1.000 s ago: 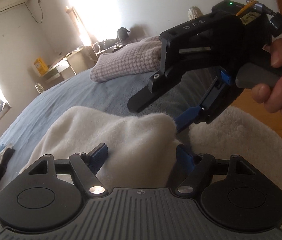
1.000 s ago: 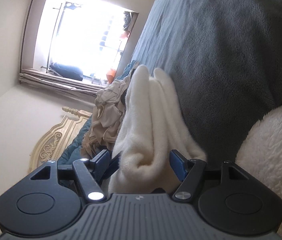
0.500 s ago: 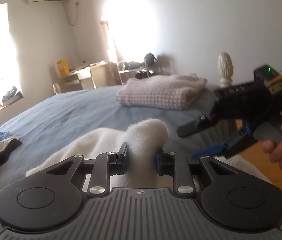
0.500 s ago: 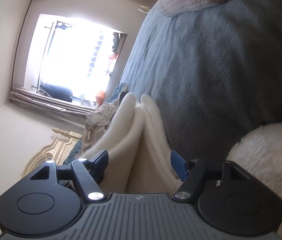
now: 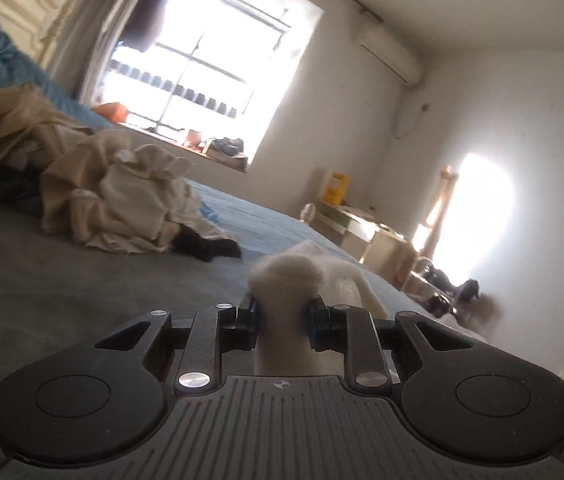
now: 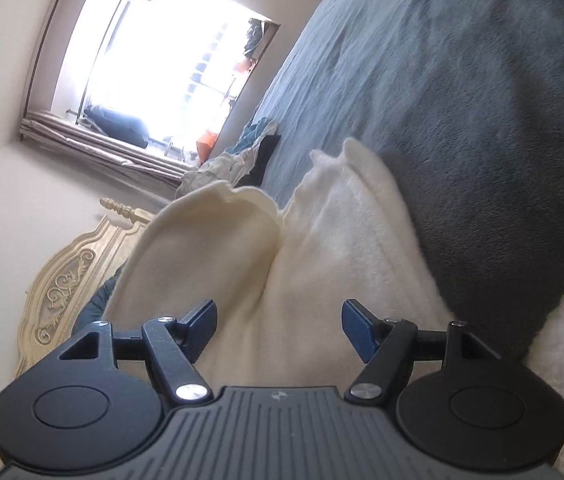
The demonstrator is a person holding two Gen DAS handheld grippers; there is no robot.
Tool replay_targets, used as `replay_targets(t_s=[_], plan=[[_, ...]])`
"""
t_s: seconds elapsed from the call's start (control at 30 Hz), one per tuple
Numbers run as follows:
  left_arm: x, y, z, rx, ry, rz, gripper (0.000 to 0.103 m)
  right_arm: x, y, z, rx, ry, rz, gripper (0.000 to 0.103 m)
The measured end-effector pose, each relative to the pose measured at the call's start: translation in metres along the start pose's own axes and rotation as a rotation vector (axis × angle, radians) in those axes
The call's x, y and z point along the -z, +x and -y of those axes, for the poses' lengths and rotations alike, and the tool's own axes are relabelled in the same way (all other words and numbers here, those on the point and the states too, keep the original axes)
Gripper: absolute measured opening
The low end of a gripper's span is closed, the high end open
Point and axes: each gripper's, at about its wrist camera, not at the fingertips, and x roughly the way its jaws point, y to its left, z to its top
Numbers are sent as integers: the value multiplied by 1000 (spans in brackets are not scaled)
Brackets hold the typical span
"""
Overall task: Fold clothes
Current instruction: 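Fold the held edge over and open both grippers to release it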
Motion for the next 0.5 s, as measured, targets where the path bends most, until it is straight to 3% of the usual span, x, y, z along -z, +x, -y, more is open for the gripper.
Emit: replay_targets(t_s=[0.1, 0.27, 0.4, 0.5], plan=[[17, -26, -30, -100, -93, -6, 22, 3, 19, -13, 15, -23, -52, 73], [64, -49, -79, -234, -248, -119, 23, 13, 42, -26, 47, -59, -119, 73], [68, -60, -87, -234, -231, -141, 29, 15, 47, -36, 80, -110, -137, 73], [59, -67, -86, -258, -185, -131, 39, 14, 44, -40, 94, -150, -121, 73]])
